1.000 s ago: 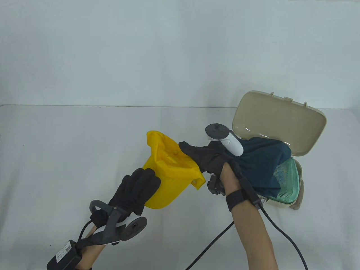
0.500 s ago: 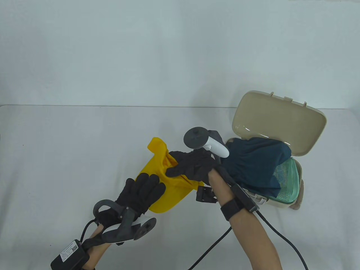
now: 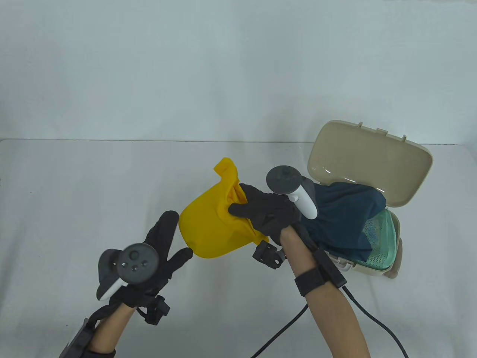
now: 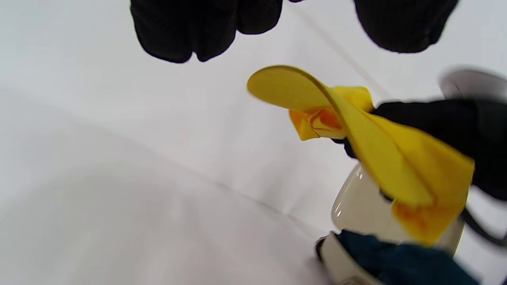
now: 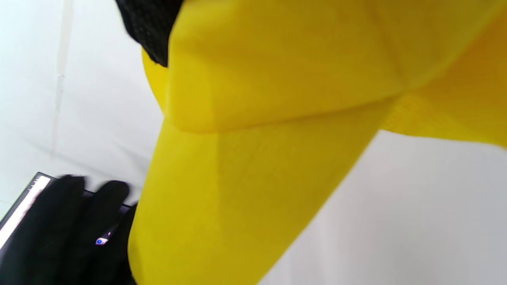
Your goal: Pack suitcase
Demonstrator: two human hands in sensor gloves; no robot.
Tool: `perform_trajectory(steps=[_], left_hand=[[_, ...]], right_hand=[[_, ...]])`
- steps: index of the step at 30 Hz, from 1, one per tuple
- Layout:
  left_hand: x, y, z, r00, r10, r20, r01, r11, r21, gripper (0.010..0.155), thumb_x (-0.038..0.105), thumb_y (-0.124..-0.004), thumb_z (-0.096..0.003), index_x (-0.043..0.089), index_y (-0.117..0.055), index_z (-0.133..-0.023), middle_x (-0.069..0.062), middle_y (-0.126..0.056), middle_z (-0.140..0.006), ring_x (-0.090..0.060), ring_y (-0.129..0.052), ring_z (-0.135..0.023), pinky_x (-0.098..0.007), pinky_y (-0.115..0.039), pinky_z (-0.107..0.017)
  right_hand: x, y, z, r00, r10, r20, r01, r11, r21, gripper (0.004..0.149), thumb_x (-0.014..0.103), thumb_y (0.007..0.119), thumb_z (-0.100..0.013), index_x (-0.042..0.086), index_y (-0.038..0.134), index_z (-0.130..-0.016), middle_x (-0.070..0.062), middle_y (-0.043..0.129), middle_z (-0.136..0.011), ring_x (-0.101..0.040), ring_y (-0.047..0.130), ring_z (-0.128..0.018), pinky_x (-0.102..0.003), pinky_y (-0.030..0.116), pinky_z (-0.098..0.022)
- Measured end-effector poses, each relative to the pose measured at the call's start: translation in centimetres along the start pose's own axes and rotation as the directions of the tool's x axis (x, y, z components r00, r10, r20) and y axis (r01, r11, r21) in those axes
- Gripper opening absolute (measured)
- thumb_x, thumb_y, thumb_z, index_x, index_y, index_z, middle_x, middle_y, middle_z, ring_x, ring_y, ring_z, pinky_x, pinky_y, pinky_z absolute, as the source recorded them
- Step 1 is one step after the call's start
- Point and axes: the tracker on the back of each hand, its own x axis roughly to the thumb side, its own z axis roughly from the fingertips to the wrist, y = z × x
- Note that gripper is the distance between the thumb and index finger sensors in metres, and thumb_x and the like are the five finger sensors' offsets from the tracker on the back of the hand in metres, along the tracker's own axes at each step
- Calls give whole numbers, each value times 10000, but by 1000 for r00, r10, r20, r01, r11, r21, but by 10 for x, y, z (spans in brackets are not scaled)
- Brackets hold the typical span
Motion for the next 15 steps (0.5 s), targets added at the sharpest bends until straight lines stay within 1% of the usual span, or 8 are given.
perform_trajectory(steps=[2,3,4,5,7,9,11,15], left_hand=[[-17,-4,-5,966,234,-110,-239,971,-30,905,514,-689,-516,80,-186,-1131,-211,-431,-1168,-447,-659,-1036,-512,-674,-727],[-25,-7,-7,925,343,-164,-355,933,-50,906,503,-692,-520,48,-196,-1126,-225,-470,-1150,-442,-699,-1014,-501,-696,-716],[-29,-10,-8,895,404,-188,-421,905,-60,892,489,-695,-524,34,-218,-1125,-219,-508,-1137,-430,-729,-1000,-493,-710,-709],[-35,-14,-10,840,497,-220,-524,848,-84,873,481,-697,-526,24,-255,-1125,-202,-574,-1115,-403,-780,-976,-474,-737,-696],[-41,-22,-11,741,616,-268,-659,742,-118,813,448,-699,-540,20,-321,-1119,-152,-672,-1073,-350,-864,-923,-446,-774,-676],[-47,-30,-11,652,697,-297,-751,649,-125,659,389,-655,-575,64,-426,-1101,-84,-738,-1037,-296,-911,-893,-417,-797,-668],[-50,-31,-12,649,694,-312,-750,653,-108,578,352,-644,-576,89,-499,-1070,-23,-805,-976,-230,-971,-836,-388,-828,-653],[-52,-25,-13,659,694,-290,-742,662,-102,530,335,-645,-571,94,-551,-1033,8,-850,-912,-189,-1008,-787,-368,-850,-634]], right_hand=[[-2,8,4,999,-29,14,29,999,-16,762,432,760,-511,73,408,-1084,-36,886,-808,-103,1008,-538,-369,883,-476],[-4,13,6,999,-50,21,50,998,-25,763,435,757,-512,75,402,-1084,-32,881,-813,-103,1005,-547,-368,882,-480],[-5,16,6,998,-62,24,62,998,-26,764,437,755,-513,76,398,-1085,-32,879,-816,-104,1003,-553,-369,880,-483],[-7,22,7,997,-74,29,74,997,-21,768,441,751,-514,77,391,-1086,-30,874,-822,-105,1002,-559,-369,878,-488],[-9,30,8,996,-83,38,83,997,3,775,452,750,-512,83,385,-1087,-33,866,-834,-112,999,-574,-372,872,-502],[-12,37,7,996,-72,45,70,997,45,782,455,750,-512,85,374,-1089,-40,856,-850,-122,995,-592,-381,866,-511],[-13,39,7,998,-48,48,45,998,51,798,470,751,-506,89,366,-1093,-51,844,-874,-148,990,-620,-398,855,-526],[-9,35,8,998,11,56,-16,996,84,864,541,725,-496,72,329,-1105,-120,784,-963,-248,956,-724,-466,816,-563]])
